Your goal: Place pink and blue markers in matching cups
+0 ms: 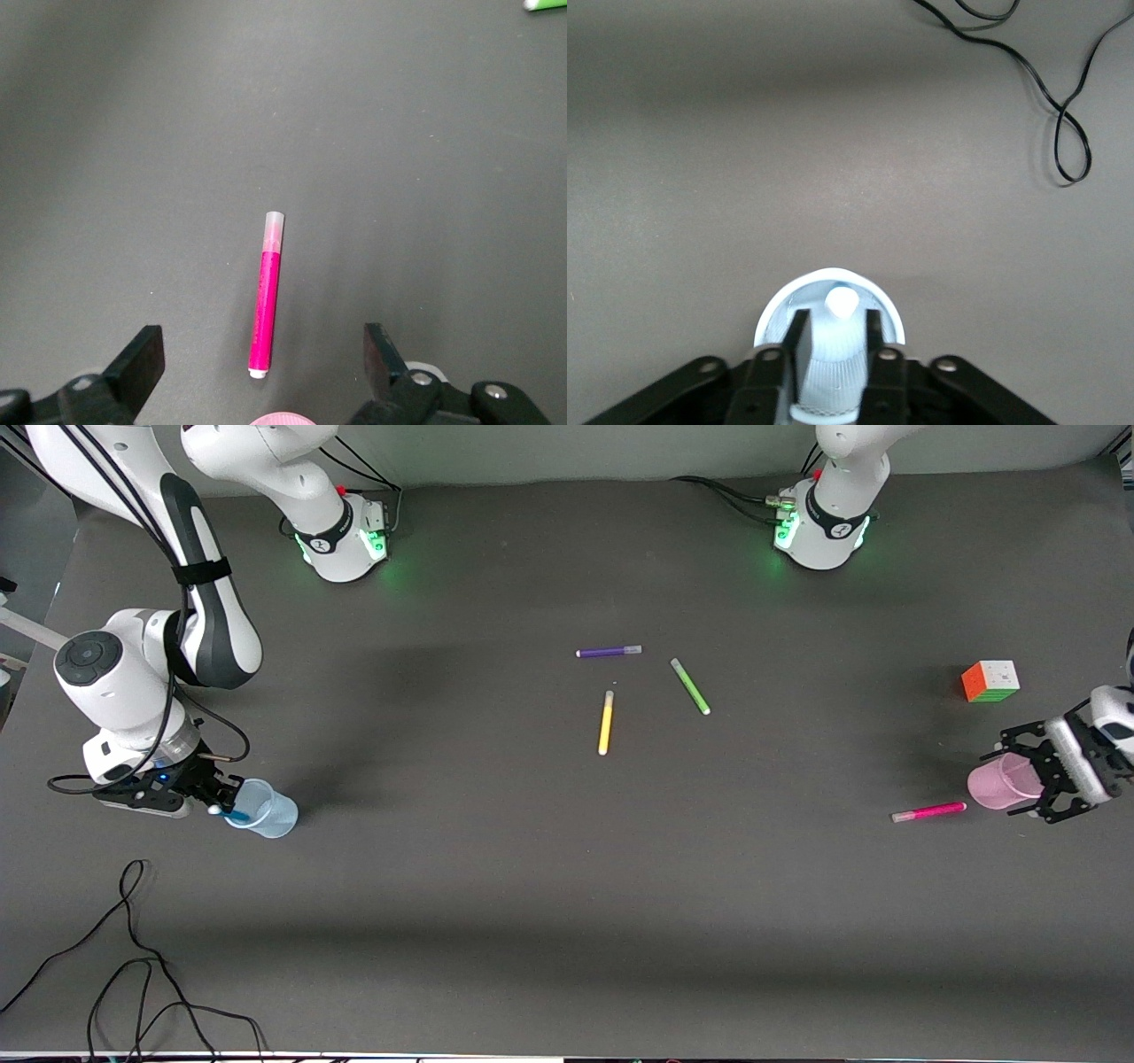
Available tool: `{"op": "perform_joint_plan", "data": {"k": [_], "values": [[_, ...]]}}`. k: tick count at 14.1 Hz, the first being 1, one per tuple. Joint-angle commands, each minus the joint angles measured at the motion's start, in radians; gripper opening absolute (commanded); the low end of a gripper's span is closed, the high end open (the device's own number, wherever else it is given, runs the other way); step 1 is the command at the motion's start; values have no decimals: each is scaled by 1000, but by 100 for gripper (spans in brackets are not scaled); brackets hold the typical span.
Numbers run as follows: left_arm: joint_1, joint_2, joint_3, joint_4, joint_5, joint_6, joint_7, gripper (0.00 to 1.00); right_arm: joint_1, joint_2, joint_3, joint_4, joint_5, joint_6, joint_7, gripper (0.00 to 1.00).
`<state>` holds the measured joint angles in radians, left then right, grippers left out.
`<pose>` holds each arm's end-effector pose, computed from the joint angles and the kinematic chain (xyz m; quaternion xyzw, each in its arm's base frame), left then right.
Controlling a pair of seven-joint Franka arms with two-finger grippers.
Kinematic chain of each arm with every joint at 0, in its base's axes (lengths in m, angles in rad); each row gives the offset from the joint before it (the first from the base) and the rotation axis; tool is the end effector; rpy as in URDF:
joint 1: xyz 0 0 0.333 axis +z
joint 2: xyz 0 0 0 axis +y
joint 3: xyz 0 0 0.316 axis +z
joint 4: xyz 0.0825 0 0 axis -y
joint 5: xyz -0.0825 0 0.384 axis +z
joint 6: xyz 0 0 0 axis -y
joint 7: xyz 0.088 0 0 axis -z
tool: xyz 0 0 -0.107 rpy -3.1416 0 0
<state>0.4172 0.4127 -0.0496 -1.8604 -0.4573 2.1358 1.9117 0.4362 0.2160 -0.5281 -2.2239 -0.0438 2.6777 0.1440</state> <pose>0.5888 0.2081 0.2903 0.7892 -0.5793 0.1466 0.1418 0.5687 -0.0470 0.3170 0.9853 -0.0863 0.1336 0.0618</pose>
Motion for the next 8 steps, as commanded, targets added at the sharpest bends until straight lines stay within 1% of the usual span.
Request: {"op": "perform_joint_plan", "data": {"k": [1,4,6,7,8], "values": [[-72,8,11,7,96,38,-193,100,9,5,-10,1,-21,21,-11,52],[-132,9,10,6,285,50,-408,100,9,5,-10,3,-21,21,-11,60],[-150,21,10,-44,327,131,-425,100,7,5,-10,9,-21,19,-11,65],[-152,24,10,-80,328,183,-425,100,7,8,-10,12,-21,18,-9,77],[-153,31,8,-117,328,232,-425,100,9,13,-10,16,-21,18,-9,94]]}}
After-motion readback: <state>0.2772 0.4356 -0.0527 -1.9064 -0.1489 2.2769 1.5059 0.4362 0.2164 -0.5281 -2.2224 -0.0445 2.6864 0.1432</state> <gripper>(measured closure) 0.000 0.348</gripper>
